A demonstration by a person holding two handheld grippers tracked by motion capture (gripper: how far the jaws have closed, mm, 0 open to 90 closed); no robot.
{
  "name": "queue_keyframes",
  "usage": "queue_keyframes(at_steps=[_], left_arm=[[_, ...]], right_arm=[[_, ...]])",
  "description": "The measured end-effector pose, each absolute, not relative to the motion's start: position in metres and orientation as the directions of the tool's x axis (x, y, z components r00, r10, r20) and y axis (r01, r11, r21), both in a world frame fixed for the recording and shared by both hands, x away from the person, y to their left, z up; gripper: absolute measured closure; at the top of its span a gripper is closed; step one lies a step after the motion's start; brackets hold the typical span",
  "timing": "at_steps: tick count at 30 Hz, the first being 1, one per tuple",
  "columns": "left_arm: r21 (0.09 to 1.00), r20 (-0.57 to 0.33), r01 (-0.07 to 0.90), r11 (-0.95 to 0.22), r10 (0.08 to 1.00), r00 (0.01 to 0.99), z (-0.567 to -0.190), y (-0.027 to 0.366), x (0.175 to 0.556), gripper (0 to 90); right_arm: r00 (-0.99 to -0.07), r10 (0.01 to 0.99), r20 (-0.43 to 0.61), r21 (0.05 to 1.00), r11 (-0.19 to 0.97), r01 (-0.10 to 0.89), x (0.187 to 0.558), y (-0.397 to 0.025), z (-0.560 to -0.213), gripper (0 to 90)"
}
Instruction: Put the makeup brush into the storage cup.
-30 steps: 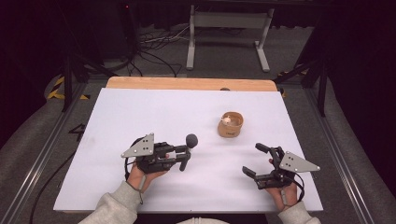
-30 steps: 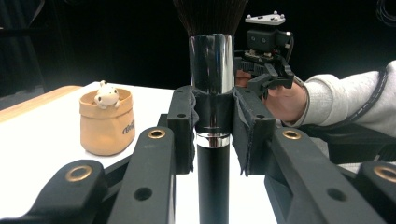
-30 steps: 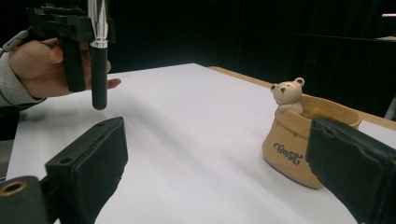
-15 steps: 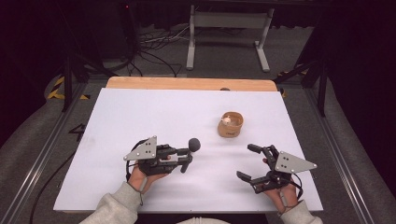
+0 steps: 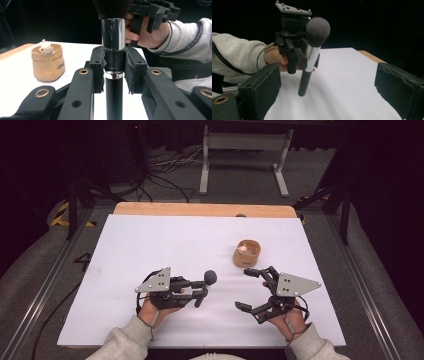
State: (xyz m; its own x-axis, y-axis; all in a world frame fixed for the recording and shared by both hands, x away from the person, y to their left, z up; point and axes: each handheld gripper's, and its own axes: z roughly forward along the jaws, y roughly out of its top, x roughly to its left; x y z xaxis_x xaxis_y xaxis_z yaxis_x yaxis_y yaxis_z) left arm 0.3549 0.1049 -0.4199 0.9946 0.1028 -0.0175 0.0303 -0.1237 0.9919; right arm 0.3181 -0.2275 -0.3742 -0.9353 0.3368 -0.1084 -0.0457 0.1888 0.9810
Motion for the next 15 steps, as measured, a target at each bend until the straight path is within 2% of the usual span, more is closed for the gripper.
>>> queue_keyframes(at_steps=[15], left_arm=[[0.991, -0.003, 0.015, -0.134, 0.095, 0.996, -0.421, 0.102, 0.353, 70.9]], right_arm=[[-0.961, 0.270, -0.061, 0.993, 0.111, -0.032, 0.325, -0.191, -0.363, 10.3]])
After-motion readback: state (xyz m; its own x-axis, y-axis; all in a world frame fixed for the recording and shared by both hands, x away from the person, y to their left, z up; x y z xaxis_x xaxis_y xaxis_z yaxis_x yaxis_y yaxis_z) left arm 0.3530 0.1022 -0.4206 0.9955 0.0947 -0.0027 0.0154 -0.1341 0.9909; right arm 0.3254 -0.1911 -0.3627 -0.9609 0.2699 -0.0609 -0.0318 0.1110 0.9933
